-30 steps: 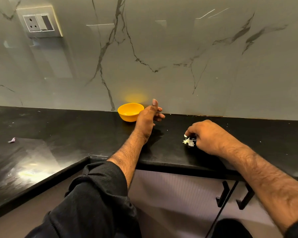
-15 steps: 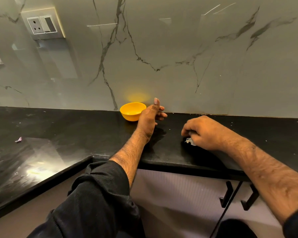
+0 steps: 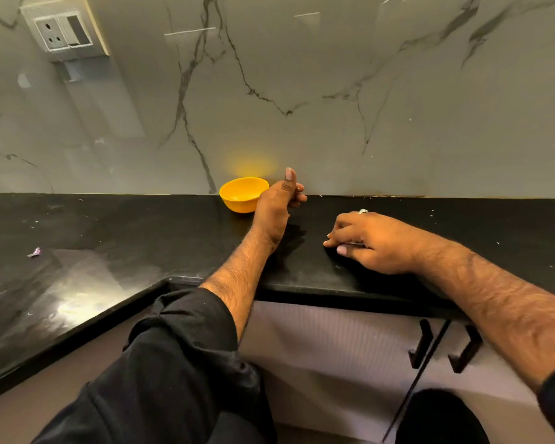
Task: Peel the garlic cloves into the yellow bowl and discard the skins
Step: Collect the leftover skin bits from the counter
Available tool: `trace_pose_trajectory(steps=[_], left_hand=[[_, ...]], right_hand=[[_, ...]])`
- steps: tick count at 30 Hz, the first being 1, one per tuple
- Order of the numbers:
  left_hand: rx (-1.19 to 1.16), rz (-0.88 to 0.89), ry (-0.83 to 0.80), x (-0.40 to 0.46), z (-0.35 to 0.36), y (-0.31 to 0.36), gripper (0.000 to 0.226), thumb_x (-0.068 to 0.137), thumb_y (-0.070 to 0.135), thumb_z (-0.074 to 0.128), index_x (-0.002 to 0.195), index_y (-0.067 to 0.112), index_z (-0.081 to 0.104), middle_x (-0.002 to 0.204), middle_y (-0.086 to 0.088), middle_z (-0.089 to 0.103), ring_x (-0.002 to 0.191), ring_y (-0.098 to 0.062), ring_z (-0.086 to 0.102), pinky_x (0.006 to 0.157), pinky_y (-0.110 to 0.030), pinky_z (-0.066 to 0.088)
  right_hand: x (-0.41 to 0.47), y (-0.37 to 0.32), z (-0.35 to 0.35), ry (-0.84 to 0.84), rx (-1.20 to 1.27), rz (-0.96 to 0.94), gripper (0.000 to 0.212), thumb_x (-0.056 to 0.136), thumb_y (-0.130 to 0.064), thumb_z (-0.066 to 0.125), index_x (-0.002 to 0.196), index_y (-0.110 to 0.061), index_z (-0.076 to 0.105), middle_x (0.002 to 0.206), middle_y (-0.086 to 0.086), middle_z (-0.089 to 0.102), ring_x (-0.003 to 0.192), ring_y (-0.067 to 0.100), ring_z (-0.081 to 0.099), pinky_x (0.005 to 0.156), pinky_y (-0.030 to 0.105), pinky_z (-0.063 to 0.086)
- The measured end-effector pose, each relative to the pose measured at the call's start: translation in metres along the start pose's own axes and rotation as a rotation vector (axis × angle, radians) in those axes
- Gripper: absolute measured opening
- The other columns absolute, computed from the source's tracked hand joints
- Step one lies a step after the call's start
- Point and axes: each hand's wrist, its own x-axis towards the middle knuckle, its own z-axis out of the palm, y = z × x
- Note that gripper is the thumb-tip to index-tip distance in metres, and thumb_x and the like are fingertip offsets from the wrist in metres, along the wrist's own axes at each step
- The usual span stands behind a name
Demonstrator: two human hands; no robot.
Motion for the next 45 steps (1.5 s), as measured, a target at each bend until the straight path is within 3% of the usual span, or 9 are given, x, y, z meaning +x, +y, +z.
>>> trace_pose_trajectory(steps=[4, 9, 18, 27, 33, 35, 37, 40, 45], left_hand=[[0.006, -0.01, -0.037, -0.009, 0.007, 0.003, 0.075, 0.091, 0.077, 0.035, 0.108, 0.015, 0.073, 0.107, -0.012, 0.079, 0.093, -0.021, 0.068, 0.081, -0.043, 0.046], [0.04, 0.007, -0.081, -0.023, 0.018, 0.008, 0.079, 0.091, 0.077, 0.035, 0.11, 0.011, 0.074, 0.105, -0.01, 0.079, 0.094, -0.022, 0.069, 0.08, -0.042, 0.047], [0.021, -0.025, -0.059, -0.025, 0.014, 0.01, 0.081, 0.09, 0.08, 0.035, 0.111, 0.012, 0.073, 0.105, -0.01, 0.079, 0.097, -0.023, 0.071, 0.079, -0.041, 0.049], [-0.015, -0.034, -0.036, -0.023, 0.013, 0.009, 0.079, 0.091, 0.08, 0.034, 0.111, 0.013, 0.073, 0.106, -0.01, 0.08, 0.097, -0.023, 0.071, 0.08, -0.04, 0.048], [-0.027, -0.038, -0.018, -0.022, 0.011, 0.009, 0.08, 0.092, 0.079, 0.035, 0.114, 0.012, 0.073, 0.105, -0.007, 0.08, 0.109, -0.033, 0.073, 0.083, -0.042, 0.049], [-0.015, -0.039, -0.025, -0.02, 0.012, 0.009, 0.08, 0.092, 0.079, 0.034, 0.114, 0.012, 0.073, 0.104, -0.007, 0.081, 0.11, -0.034, 0.073, 0.083, -0.042, 0.049], [-0.009, -0.041, -0.024, -0.019, 0.013, 0.008, 0.081, 0.092, 0.079, 0.034, 0.114, 0.012, 0.073, 0.104, -0.006, 0.081, 0.11, -0.034, 0.073, 0.083, -0.042, 0.049], [-0.031, -0.045, -0.015, -0.017, 0.012, 0.006, 0.08, 0.099, 0.076, 0.033, 0.116, 0.009, 0.073, 0.105, -0.008, 0.081, 0.106, -0.032, 0.074, 0.081, -0.04, 0.049], [-0.033, -0.051, -0.02, -0.016, 0.011, 0.005, 0.076, 0.106, 0.07, 0.031, 0.118, 0.007, 0.072, 0.106, -0.009, 0.081, 0.1, -0.025, 0.073, 0.081, -0.04, 0.049]], right_hand=[[-0.021, -0.003, -0.002, -0.008, -0.055, -0.009, 0.037, 0.105, -0.03, 0.061, 0.141, -0.039, 0.064, 0.133, -0.02, 0.053, 0.123, 0.003, 0.05, 0.107, 0.026, 0.042], [-0.033, -0.009, -0.009, -0.032, -0.151, 0.033, 0.046, 0.104, -0.014, 0.057, 0.144, -0.038, 0.063, 0.14, -0.018, 0.055, 0.13, 0.009, 0.05, 0.112, 0.029, 0.041], [-0.036, -0.009, -0.007, -0.022, -0.35, 0.121, 0.044, 0.097, -0.009, 0.061, 0.131, -0.035, 0.071, 0.124, -0.013, 0.063, 0.119, 0.017, 0.058, 0.103, 0.036, 0.053], [-0.01, -0.011, 0.006, 0.253, -0.026, 0.232, 0.031, 0.095, -0.01, 0.064, 0.114, -0.027, 0.08, 0.114, -0.01, 0.072, 0.11, 0.017, 0.065, 0.101, 0.04, 0.056], [0.019, -0.008, 0.002, 0.043, -0.064, 0.199, 0.052, 0.095, -0.011, 0.06, 0.139, -0.037, 0.066, 0.137, -0.008, 0.055, 0.129, 0.02, 0.051, 0.109, 0.041, 0.05], [0.016, -0.005, 0.0, 0.012, -0.102, 0.144, 0.05, 0.097, -0.012, 0.059, 0.141, -0.036, 0.065, 0.135, -0.01, 0.056, 0.128, 0.018, 0.051, 0.109, 0.038, 0.048], [0.008, 0.001, -0.001, 0.013, -0.117, 0.107, 0.041, 0.1, -0.014, 0.059, 0.133, -0.036, 0.069, 0.124, -0.014, 0.061, 0.123, 0.015, 0.055, 0.106, 0.036, 0.049], [-0.004, 0.011, -0.009, 0.061, 0.094, 0.145, 0.022, 0.097, -0.021, 0.072, 0.11, -0.039, 0.075, 0.105, -0.023, 0.068, 0.106, 0.004, 0.065, 0.098, 0.036, 0.056], [-0.006, 0.013, -0.018, 0.265, 0.287, 0.185, 0.016, 0.082, -0.032, 0.089, 0.083, -0.032, 0.073, 0.09, -0.014, 0.07, 0.087, 0.006, 0.068, 0.085, 0.038, 0.062]])
